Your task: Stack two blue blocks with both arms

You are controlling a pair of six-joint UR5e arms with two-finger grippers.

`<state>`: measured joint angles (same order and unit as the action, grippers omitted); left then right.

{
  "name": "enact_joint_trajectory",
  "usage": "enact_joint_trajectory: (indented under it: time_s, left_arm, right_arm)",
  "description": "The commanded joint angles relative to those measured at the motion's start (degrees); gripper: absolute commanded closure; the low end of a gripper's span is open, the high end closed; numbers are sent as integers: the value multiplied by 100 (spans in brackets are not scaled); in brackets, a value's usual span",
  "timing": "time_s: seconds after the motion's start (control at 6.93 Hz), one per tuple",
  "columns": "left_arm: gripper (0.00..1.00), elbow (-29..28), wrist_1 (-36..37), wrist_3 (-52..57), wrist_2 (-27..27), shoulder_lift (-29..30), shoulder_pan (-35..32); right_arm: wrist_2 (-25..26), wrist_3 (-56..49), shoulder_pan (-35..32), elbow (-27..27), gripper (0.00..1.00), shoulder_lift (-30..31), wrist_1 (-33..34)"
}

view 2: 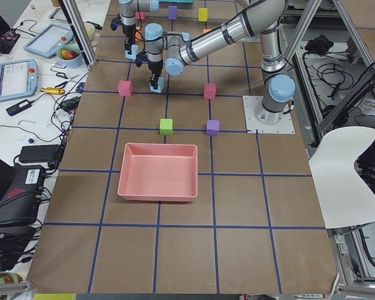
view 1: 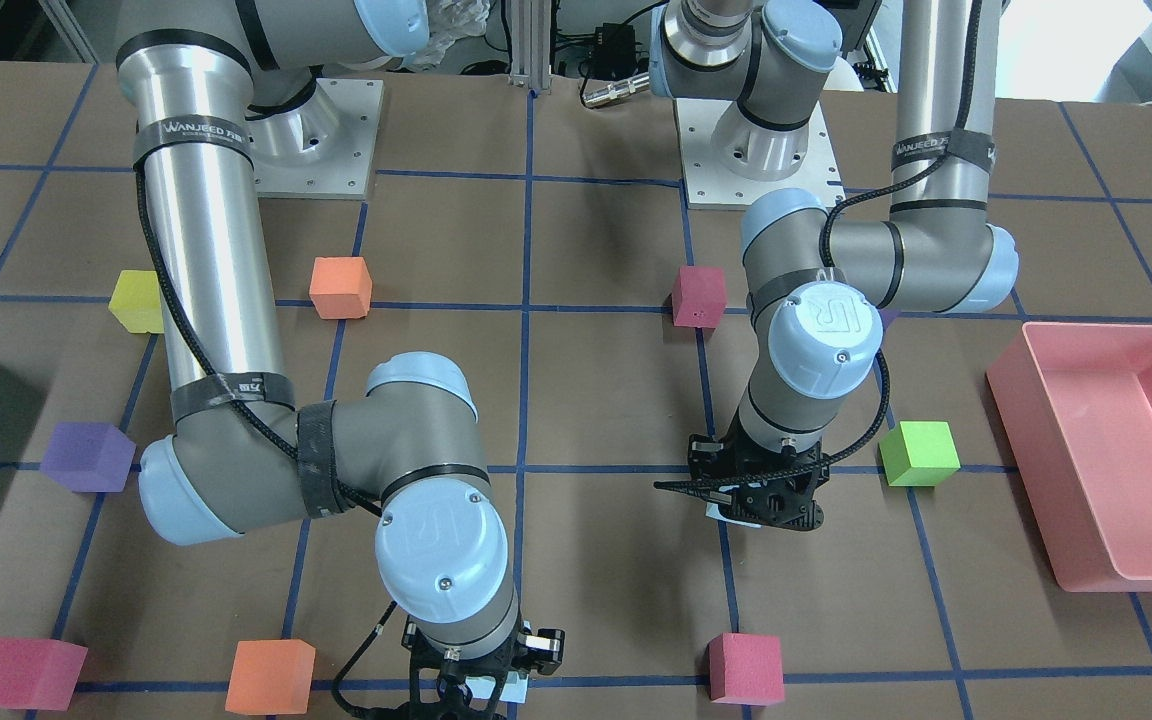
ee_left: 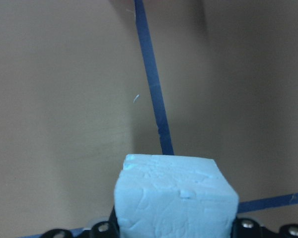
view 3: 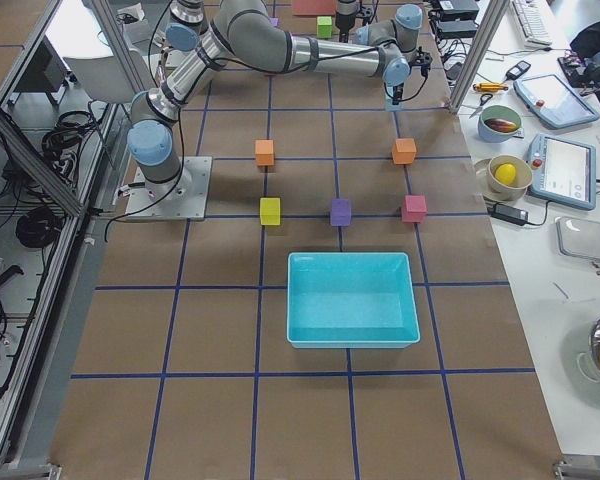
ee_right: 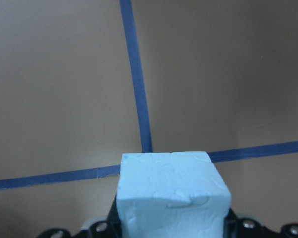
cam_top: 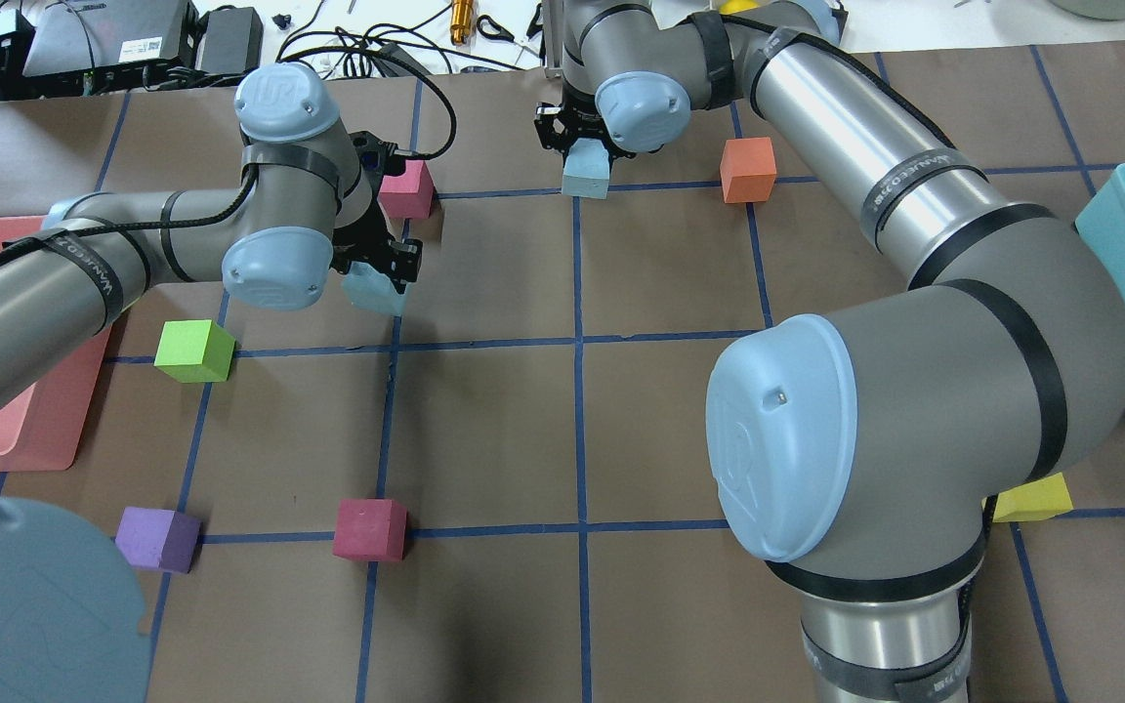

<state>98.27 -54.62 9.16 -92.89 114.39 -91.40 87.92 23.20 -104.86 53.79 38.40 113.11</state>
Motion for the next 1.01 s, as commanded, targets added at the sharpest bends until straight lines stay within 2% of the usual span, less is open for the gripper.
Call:
enact_joint_trajectory:
  time_s: [0.0,0.14,0.29,0.43,0.72,0.87]
  left_arm:
    - [100,-744,-739,-37,43,144,0]
    - [100,-974,-874,-46,43,258,0]
    - [100,-1072,-928,-177,156,302,-9]
    - [100,-1160,-937,-439,262,311,-9]
    - [100,-1685,-1435,-468,263,416,0]
    - [100,-1949,-1681,-555,271,504,-18]
  right_arm:
    - [-11,-25,-87,-53,95,-192,9]
    - [-11,-43,-88,-45,78,-227,0]
    - [-3,-70,-88,-36,20,-219,-26]
    - [6,-79,-88,-36,0,-184,-270]
    - [-11,-79,-79,-44,0,-9,-560]
    - [-3,-96,-27,-36,0,262,-919]
